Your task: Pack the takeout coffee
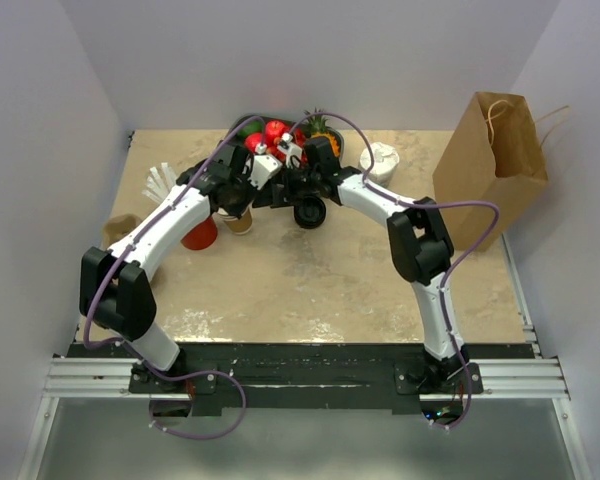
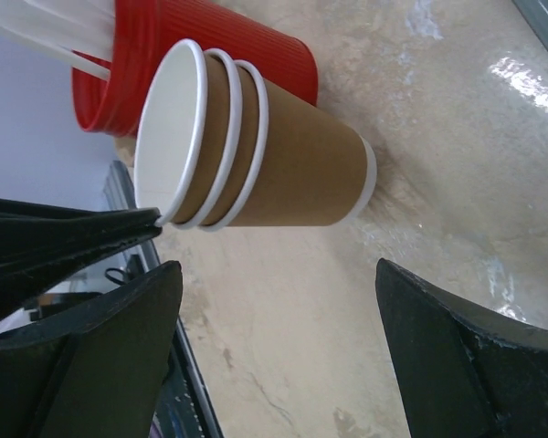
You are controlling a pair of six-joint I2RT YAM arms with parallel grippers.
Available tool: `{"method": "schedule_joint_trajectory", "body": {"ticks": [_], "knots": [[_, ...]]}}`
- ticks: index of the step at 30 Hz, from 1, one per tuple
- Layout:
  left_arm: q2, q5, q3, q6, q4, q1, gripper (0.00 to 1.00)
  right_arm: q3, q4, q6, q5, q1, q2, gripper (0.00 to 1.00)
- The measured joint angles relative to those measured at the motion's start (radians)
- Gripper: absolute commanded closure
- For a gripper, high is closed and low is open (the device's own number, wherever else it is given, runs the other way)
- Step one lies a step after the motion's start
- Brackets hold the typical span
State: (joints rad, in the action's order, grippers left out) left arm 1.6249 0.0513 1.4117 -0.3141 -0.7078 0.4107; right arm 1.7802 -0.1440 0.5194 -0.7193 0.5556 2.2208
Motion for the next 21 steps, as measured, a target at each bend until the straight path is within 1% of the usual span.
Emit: {"method": "schedule_joint_trajectory", "body": {"ticks": [4, 8, 21], "knots": [[0.000, 0.002, 0.002, 0.009, -0.015, 0.000, 1.00, 0.004, 0.061, 0.060, -0.032, 0.000, 0.019, 0.11], [0.000, 0.002, 0.019, 0.016, -0.021, 0.000, 1.00, 0.015, 0.084, 0.092, -0.040, 0.000, 0.030, 0.10], [0.000, -0.013, 0.045, 0.018, -0.034, -0.001, 1.00, 0.051, 0.130, 0.147, -0.035, 0.000, 0.085, 0.11]]}}
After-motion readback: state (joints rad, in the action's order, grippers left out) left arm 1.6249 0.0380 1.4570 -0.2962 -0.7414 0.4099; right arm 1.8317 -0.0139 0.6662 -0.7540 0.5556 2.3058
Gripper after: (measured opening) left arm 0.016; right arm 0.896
